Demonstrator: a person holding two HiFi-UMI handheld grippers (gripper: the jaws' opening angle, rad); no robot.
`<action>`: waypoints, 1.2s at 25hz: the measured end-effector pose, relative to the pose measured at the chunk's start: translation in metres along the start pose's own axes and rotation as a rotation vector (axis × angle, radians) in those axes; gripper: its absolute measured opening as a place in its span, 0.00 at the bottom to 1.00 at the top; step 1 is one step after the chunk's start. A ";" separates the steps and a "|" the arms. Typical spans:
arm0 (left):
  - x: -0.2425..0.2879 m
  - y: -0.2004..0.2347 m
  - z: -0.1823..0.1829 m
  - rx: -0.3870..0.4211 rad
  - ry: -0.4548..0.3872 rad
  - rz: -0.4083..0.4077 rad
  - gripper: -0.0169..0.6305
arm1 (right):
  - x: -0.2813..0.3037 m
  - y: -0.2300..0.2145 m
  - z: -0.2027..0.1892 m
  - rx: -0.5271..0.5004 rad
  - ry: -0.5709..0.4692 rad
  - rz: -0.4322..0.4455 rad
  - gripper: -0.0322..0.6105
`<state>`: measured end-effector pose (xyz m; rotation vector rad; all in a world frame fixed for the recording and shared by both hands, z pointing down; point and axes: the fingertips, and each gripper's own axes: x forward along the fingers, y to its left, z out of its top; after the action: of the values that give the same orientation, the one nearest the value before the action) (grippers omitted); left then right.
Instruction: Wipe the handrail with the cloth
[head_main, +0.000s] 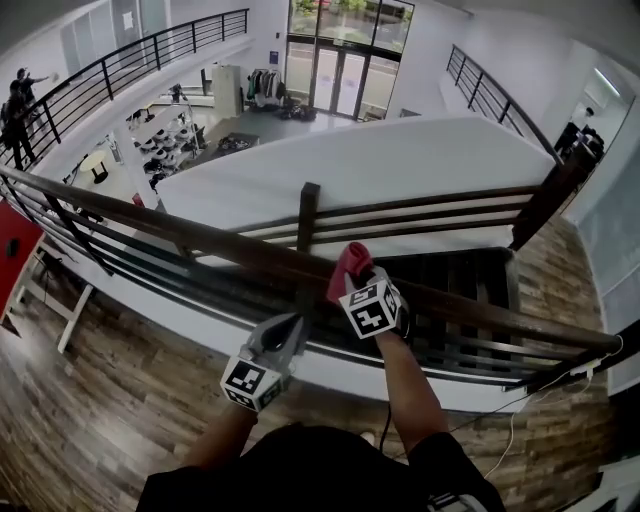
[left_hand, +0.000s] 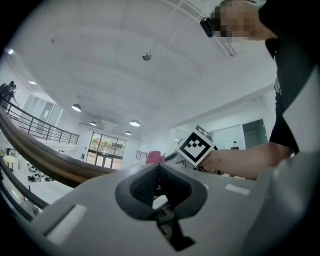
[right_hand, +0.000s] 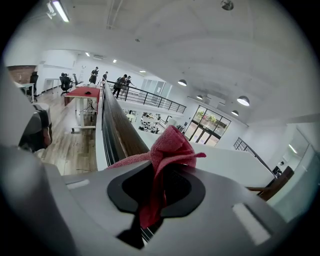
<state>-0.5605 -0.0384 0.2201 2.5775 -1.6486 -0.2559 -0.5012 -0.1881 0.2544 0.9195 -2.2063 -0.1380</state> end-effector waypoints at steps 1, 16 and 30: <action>0.005 -0.004 -0.001 0.003 0.003 -0.006 0.03 | -0.002 -0.003 -0.003 0.004 -0.002 -0.001 0.12; 0.075 -0.092 -0.023 0.011 0.037 -0.078 0.03 | -0.049 -0.069 -0.070 0.047 -0.020 -0.011 0.12; 0.109 -0.164 -0.041 0.017 0.078 -0.110 0.03 | -0.092 -0.114 -0.124 0.055 -0.031 -0.034 0.12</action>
<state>-0.3620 -0.0694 0.2247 2.6581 -1.4925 -0.1460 -0.3096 -0.1915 0.2505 0.9919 -2.2330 -0.1082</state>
